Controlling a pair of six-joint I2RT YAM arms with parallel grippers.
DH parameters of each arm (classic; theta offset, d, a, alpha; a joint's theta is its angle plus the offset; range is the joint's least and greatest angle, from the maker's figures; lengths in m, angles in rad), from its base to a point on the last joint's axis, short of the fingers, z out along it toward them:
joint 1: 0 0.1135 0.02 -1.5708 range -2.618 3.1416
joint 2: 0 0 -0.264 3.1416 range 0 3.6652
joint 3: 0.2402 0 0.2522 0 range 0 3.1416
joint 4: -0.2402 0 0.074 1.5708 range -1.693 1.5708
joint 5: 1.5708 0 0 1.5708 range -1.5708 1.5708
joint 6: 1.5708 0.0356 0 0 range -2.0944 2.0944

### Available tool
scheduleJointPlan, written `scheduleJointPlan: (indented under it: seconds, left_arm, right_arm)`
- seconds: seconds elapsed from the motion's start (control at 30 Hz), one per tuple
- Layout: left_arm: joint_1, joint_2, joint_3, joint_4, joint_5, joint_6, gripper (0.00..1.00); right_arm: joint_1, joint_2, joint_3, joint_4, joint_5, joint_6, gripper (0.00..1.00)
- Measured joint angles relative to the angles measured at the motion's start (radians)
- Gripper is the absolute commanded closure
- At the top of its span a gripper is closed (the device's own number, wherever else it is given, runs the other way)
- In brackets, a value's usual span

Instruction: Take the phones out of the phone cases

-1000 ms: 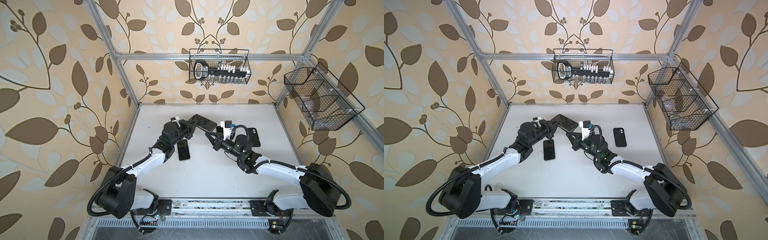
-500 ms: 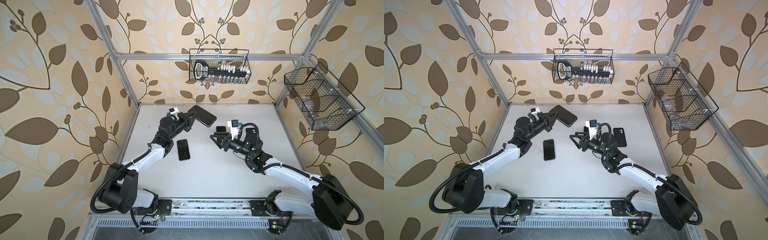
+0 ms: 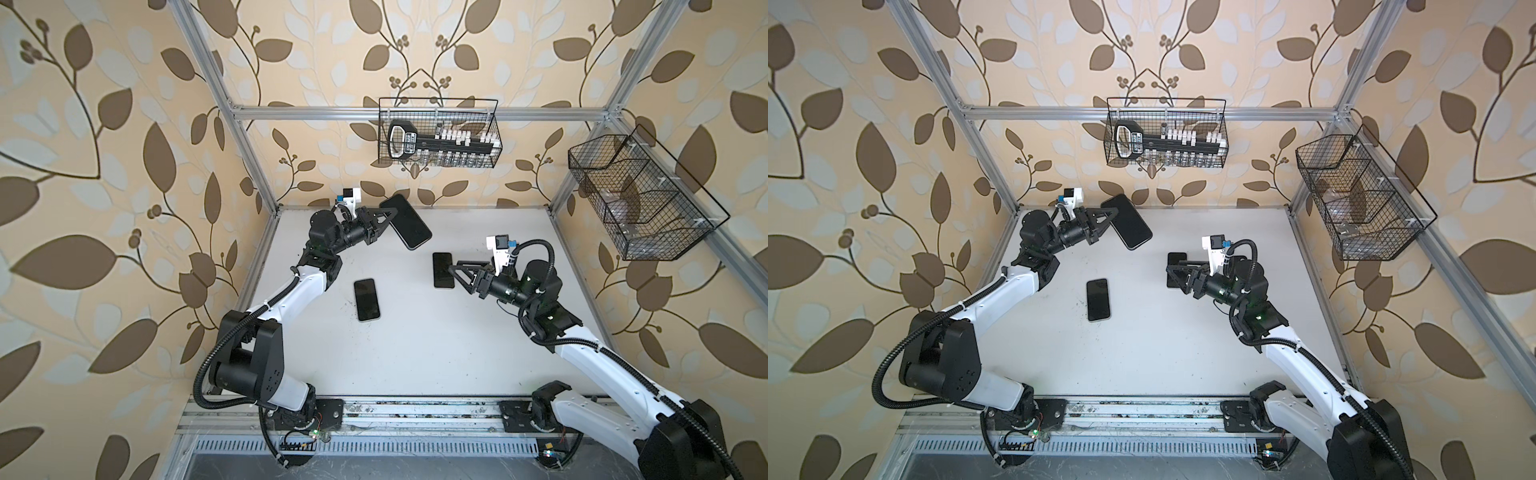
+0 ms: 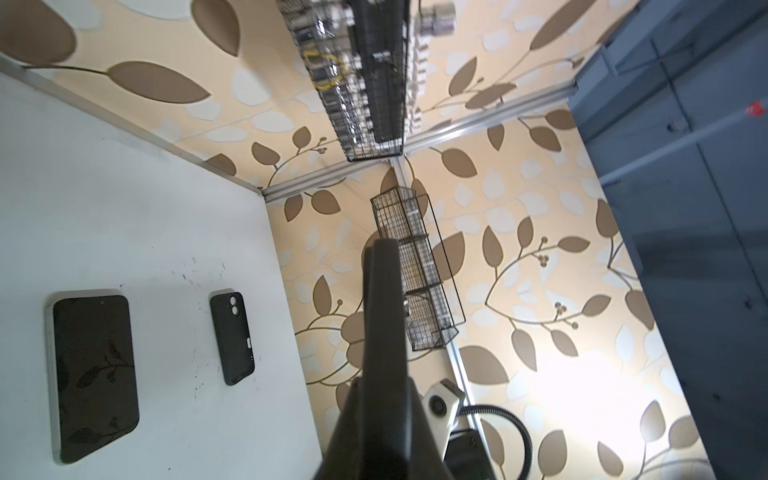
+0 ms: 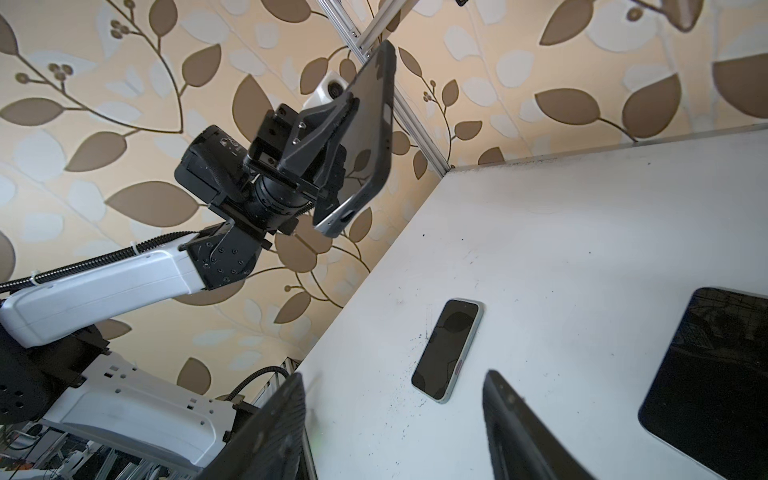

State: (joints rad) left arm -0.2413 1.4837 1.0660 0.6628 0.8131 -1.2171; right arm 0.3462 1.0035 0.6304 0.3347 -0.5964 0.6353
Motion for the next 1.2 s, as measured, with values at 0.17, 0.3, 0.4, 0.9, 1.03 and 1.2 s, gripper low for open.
scheduleJointPlan:
  seconds: [0.17, 0.3, 0.4, 0.9, 1.03, 1.2]
  left_arm:
    - [0.0, 0.014, 0.103, -0.121, 0.147, 0.163, 1.0]
    - [0.0, 0.033, 0.171, -0.254, 0.246, 0.319, 1.0]
    - [0.0, 0.058, 0.232, -0.396, 0.299, 0.468, 1.0]
    - [0.0, 0.174, 0.469, -0.898, 0.465, 1.023, 1.0]
    - [0.0, 0.181, 0.474, -0.943, 0.481, 1.074, 1.0]
    - [0.0, 0.181, 0.474, -0.956, 0.502, 1.106, 1.0]
  right_arm:
    - [-0.057, 0.027, 0.104, -0.136, -0.095, -0.061, 0.32]
    - [-0.076, 0.079, 0.257, -0.297, -0.164, -0.174, 0.31]
    - [-0.071, 0.12, 0.356, -0.423, -0.19, -0.276, 0.3]
    - [0.085, 0.32, 0.589, -0.878, -0.141, -0.718, 0.35]
    - [0.117, 0.357, 0.622, -0.907, -0.129, -0.777, 0.38]
    - [0.118, 0.397, 0.654, -0.929, -0.129, -0.832, 0.42]
